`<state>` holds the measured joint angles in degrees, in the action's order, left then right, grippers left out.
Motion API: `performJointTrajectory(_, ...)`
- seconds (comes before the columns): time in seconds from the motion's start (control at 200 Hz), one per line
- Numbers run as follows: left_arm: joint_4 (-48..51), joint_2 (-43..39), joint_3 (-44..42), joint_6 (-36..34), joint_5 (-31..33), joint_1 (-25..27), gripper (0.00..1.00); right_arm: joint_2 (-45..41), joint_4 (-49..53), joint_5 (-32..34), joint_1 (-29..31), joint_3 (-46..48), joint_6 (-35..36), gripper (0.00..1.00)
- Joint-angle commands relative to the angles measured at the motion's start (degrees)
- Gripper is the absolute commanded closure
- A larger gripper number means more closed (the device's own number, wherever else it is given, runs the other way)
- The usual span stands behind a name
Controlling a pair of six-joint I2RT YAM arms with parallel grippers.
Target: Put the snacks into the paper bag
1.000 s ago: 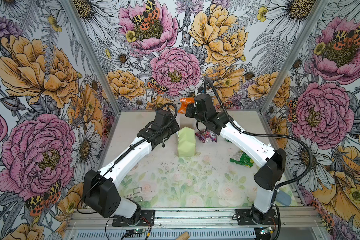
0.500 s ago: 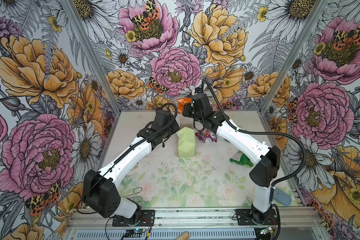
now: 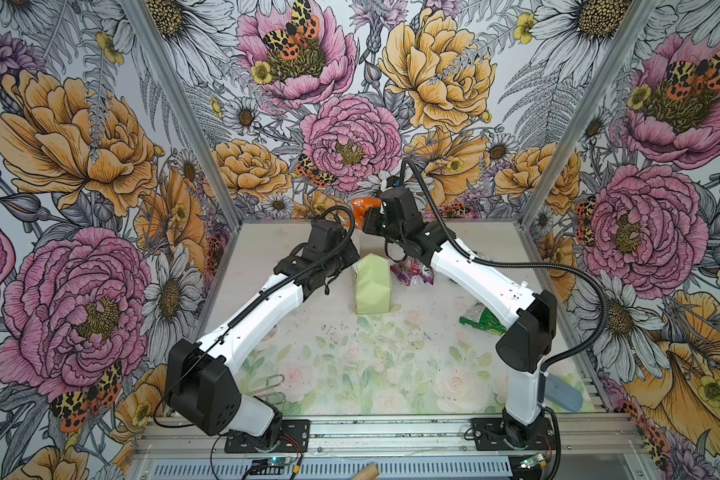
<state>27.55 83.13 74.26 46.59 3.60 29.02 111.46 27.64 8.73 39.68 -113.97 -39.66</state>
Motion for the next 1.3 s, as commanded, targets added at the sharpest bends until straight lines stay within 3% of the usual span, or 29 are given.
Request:
performJointTrajectory(0.0, 0.37, -1.03, -0.87, -0.09, 0.05, -0.23, 1.0, -0.14, -0.11, 0.92, -0.55, 0.13, -0.52, 1.0)
performJointTrajectory(0.72, 0.31, -0.69, -0.05, -0.09, -0.44, -0.62, 1.0, -2.0, -0.17, 1.9, -2.77, 3.5, -0.88, 1.0)
performJointTrajectory(1.296, 0.31, 0.1, 1.01, -0.45, -0.92, -0.54, 1.0, 1.89, -0.54, 8.14, -1.3, 2.22, -1.07, 1.0)
